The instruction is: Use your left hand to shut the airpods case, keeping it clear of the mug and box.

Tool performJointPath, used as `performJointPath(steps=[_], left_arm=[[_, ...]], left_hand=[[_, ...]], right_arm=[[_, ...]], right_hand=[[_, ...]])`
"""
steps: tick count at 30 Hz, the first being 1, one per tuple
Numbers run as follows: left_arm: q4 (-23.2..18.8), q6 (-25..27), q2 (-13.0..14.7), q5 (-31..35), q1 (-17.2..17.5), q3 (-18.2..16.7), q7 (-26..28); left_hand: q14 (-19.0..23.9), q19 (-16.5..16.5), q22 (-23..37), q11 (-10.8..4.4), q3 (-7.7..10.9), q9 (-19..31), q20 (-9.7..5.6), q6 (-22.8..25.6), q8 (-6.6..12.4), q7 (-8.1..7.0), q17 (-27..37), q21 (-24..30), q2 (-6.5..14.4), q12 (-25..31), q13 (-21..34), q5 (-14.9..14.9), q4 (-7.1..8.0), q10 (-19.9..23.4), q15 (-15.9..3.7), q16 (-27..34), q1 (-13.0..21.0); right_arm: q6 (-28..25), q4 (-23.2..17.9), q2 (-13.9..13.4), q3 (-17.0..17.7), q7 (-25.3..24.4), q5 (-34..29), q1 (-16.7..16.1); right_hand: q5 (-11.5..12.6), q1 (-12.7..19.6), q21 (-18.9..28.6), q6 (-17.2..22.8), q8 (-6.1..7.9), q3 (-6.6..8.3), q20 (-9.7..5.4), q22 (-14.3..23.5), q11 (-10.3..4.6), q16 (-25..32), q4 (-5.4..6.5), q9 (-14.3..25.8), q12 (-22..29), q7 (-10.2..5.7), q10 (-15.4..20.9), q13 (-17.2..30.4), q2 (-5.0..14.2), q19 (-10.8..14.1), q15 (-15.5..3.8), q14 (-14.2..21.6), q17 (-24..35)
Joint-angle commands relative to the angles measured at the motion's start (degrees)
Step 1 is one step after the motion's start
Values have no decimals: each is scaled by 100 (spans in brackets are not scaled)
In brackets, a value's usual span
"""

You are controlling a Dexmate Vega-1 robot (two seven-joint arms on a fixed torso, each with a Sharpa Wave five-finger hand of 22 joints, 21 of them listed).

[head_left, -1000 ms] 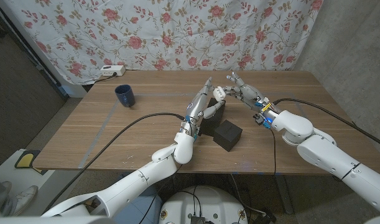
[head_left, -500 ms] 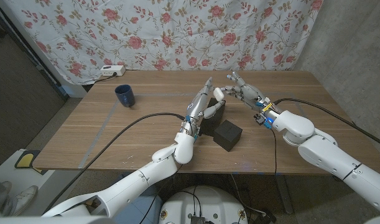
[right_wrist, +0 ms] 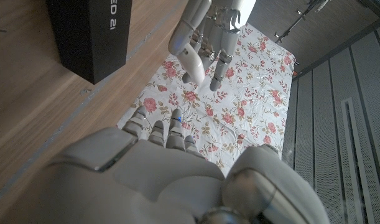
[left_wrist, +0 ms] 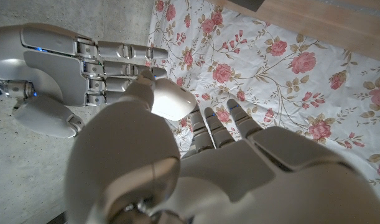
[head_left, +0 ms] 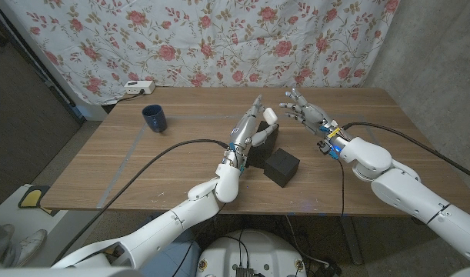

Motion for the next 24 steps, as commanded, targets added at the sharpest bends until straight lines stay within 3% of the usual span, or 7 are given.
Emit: performJointPath(steps=[1,11,13,19,24], left_arm=[[-222,-85,216,-13,95,-179,22],[-345,-435,406,-167,235,-459,109],[-365,-537,458,-279,281,-530,63],[-208,-803,443,-372,318,-685,234],[-418,-769,575,-235,428,-744,151]], left_hand=[[61,27,18,-888,-32,23,54,-22,-7,-18,15,9,41,35,22,23,7,922,-5,1,-14],[65,30,19,-874,-40,23,54,-18,-7,-21,15,11,44,33,24,23,5,923,-12,1,-10],[66,30,19,-877,-40,23,57,-18,-7,-18,15,10,46,34,25,23,4,926,-11,1,-9],[65,34,19,-879,-40,24,60,-21,-9,-9,16,12,54,33,26,24,4,926,-9,0,-3],[64,34,19,-886,-43,24,59,-13,-7,-5,16,12,56,33,28,25,3,928,-5,-1,-1]], right_arm=[[164,26,89,147,-247,-78,-125],[465,136,360,206,-423,-129,-134],[493,110,348,224,-495,-257,-142],[512,-69,392,317,-733,-358,-307],[453,-179,424,367,-886,-404,-420]], right_hand=[[-24,46,42,63,60,28,-206,3,22,115,3,15,223,13,500,-74,-31,91,-163,-12,8],[-27,53,64,142,67,27,-399,1,-81,98,-10,10,155,-29,381,-120,-68,193,-286,-43,-5],[-25,47,80,259,88,27,-434,-1,-85,159,-10,5,287,-34,797,-171,-84,301,-347,129,-22],[-24,50,93,289,86,31,-450,-2,-135,190,-14,4,294,-39,862,-193,-87,372,-384,233,-32],[-23,49,89,300,83,32,-450,-3,-157,193,-13,3,300,-54,906,-205,-88,386,-392,257,-37]])
